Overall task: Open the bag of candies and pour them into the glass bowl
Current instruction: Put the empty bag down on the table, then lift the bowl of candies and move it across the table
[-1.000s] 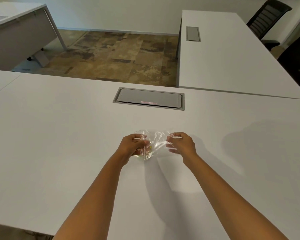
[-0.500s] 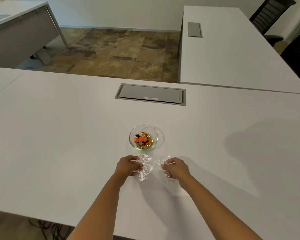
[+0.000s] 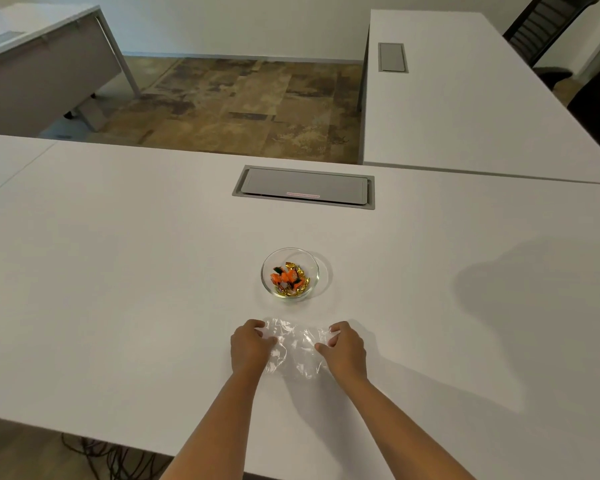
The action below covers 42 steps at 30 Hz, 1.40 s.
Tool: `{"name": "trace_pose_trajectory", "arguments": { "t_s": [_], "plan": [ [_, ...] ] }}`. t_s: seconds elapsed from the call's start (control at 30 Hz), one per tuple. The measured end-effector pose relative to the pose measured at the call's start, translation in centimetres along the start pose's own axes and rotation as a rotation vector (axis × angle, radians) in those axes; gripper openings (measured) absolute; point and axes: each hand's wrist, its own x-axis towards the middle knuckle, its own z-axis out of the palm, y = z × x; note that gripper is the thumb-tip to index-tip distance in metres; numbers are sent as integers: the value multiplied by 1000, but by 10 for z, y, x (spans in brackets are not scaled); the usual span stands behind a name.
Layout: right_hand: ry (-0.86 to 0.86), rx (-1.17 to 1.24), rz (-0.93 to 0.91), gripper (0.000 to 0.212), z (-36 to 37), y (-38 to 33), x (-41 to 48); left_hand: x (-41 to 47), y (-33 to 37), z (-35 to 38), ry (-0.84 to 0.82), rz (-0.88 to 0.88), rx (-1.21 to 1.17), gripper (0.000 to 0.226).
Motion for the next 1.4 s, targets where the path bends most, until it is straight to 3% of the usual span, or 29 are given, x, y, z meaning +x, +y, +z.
{"name": "trace_pose_trajectory", "arguments": {
  "t_s": [0.13, 0.3, 0.53, 0.67, 0.83, 1.4],
  "plan": [
    [21, -10, -58, 47, 1, 0, 2, 0, 4, 1, 42, -18, -1, 50],
    [100, -6, -279, 59, -13, -20, 20, 7, 24, -6, 165, 129, -125, 34],
    [-201, 21, -269, 103, -21, -46, 60, 35, 61, -9, 151, 136, -256, 42],
    [-331, 42, -218, 114, -20, -48, 70, 44, 69, -6, 82, 109, -296, 45],
    [-377, 85, -232, 114, -15, -47, 73, 49, 72, 0, 28, 64, -329, 44],
    [-245, 289, -252, 94, -1, -52, 82, 60, 77, -2, 19, 0, -446, 36]
  ]
}}
